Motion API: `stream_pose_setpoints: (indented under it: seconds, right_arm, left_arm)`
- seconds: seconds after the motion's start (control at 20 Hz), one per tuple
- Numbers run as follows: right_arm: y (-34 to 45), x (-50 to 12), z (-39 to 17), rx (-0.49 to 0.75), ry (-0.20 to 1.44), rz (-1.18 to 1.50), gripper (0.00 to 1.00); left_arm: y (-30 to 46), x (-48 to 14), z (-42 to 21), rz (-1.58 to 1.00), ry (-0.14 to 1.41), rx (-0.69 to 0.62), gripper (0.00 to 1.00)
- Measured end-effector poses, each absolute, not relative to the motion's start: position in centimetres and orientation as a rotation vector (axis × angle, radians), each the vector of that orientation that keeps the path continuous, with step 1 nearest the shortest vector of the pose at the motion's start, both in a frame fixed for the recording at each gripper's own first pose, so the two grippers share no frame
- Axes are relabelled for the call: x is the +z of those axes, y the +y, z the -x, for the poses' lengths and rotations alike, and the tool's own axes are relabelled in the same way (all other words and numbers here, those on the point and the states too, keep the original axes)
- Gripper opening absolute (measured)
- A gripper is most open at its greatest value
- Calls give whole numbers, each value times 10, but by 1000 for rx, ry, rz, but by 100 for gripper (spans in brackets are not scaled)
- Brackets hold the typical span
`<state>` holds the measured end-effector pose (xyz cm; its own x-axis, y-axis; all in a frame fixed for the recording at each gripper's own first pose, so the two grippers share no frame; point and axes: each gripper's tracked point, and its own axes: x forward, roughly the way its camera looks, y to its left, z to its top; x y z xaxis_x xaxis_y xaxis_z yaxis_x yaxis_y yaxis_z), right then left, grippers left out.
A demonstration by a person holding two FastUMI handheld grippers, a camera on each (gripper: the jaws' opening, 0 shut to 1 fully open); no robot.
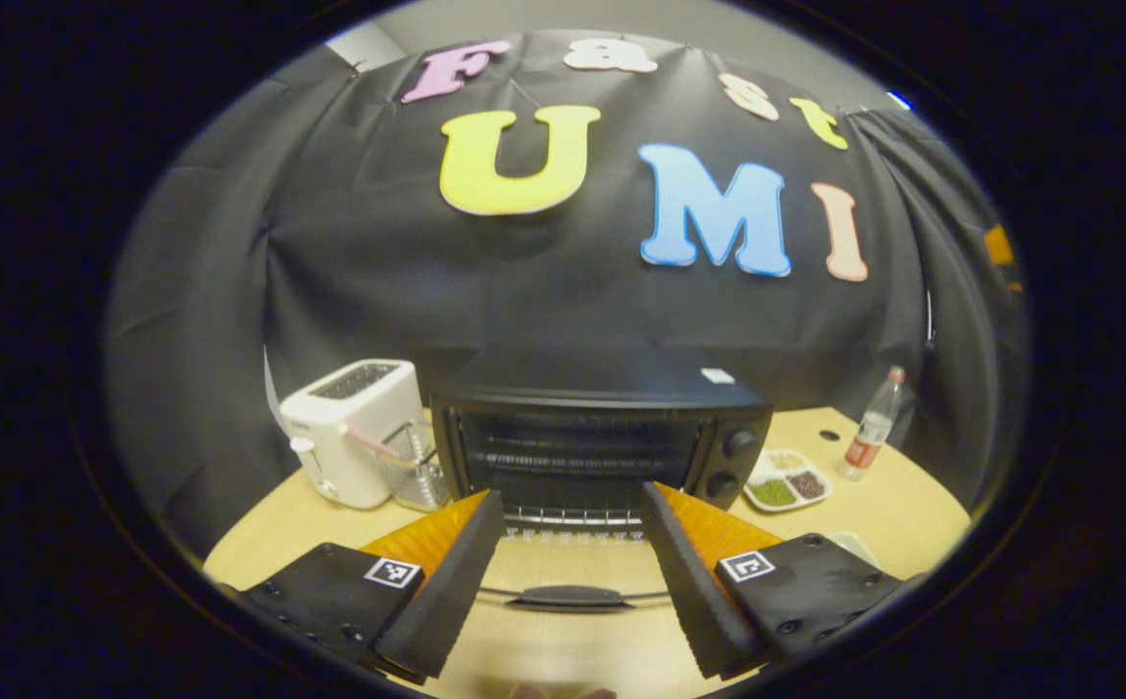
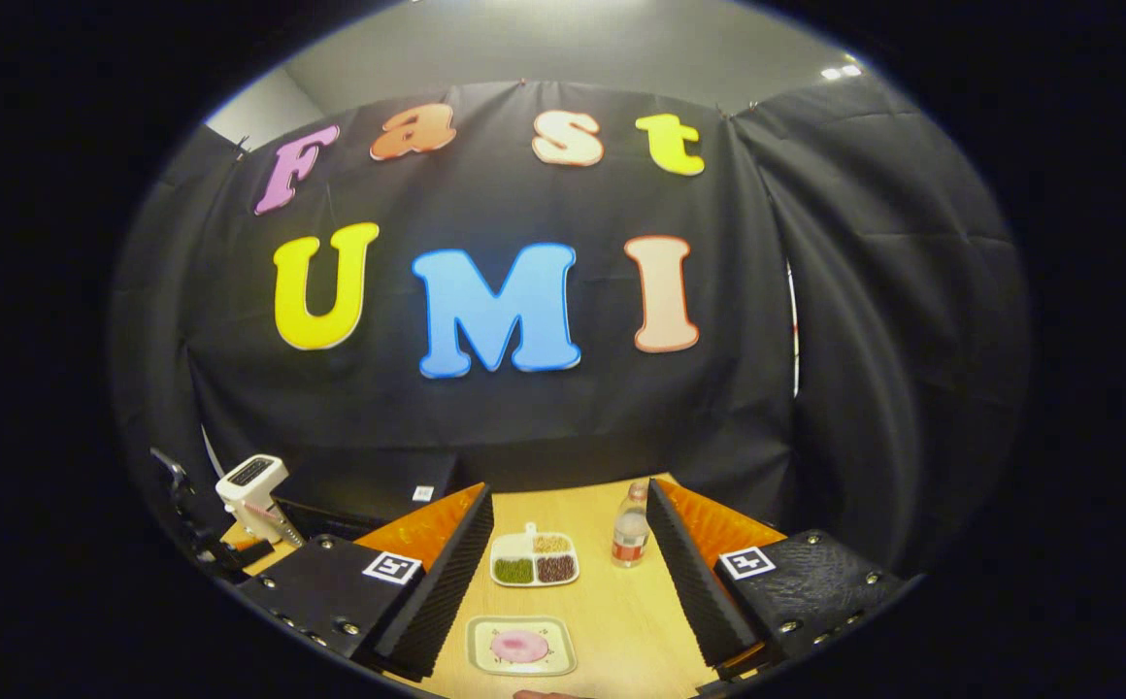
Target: Open the electric oven with the left hand, put the food in, and close the electric oven.
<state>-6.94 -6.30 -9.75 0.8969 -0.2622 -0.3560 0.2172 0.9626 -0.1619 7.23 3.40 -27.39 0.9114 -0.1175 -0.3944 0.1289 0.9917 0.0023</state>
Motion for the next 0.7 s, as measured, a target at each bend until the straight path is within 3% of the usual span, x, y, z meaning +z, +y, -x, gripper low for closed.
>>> stream_pose_setpoints:
  seconds: [0.15,0.3,0.4,0.45,0.5,0.65,0.7]
  right_arm:
    - [-69,-160,65,-174,608,84,96]
    - [-82,-219,74,-177,856,30,96]
    - [-90,-253,83,-175,987,27,96]
    - [-91,-268,89,-169,1045,25,92]
    - [-94,-281,93,-174,1103,9,96]
    - [-105,-307,95,-196,1220,-59,96]
    - [-110,-318,96,-206,1246,-68,96]
  left_arm:
    - [29,-210,-78,-15,311,-139,92]
    - [23,-162,-67,19,253,-148,100]
    - [24,-149,-60,26,228,-150,100]
    - [24,-146,-55,27,224,-152,100]
    - [23,-147,-52,25,237,-161,100]
    - [38,-156,-50,-10,269,-140,100]
    - [43,-154,-49,-12,268,-131,95]
